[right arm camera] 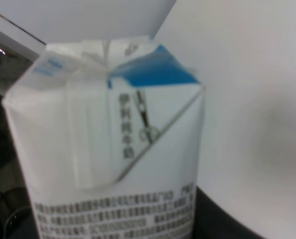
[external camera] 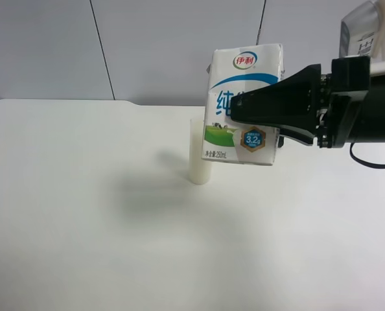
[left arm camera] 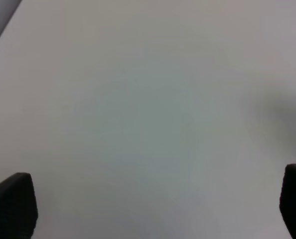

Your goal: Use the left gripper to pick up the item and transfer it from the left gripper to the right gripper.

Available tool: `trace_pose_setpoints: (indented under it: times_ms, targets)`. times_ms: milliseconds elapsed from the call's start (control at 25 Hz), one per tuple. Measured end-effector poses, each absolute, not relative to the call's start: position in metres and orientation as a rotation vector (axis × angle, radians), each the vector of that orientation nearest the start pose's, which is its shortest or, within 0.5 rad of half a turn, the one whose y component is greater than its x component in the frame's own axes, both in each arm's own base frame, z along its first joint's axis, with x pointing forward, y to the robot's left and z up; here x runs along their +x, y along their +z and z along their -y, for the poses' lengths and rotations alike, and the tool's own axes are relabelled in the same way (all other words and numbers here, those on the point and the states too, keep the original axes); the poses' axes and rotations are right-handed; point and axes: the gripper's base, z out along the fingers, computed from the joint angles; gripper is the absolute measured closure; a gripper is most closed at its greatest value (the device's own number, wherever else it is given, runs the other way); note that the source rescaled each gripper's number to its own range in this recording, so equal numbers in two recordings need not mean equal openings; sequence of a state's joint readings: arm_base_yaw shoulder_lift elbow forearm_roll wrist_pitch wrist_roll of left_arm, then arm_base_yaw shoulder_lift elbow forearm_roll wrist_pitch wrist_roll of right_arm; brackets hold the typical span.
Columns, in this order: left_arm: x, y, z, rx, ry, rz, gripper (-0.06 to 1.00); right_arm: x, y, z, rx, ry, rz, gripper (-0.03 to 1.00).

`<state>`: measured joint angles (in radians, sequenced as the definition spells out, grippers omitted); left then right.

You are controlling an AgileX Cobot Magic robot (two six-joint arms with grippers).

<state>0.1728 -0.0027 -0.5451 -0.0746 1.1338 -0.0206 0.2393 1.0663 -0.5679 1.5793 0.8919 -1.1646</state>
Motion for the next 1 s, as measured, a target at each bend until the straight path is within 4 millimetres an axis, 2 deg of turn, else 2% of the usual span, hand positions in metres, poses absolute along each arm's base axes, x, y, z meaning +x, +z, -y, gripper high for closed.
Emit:
trace_pose_setpoints:
  times_ms: [320, 1000]
  targets:
    - [-0.0061, 0.2794, 0.0069, -0.194, 0.011, -2.024, -0.05, 0.1663, 0.2864, -0.1135, -0.437, 1.295, -1.994, 0.97]
    - [-0.0059, 0.28, 0.0067, -0.172, -0.001, -2.018, -0.05, 0.1648, 0.2869, -0.1143, -0.419, 1.335, -2.006, 0.97]
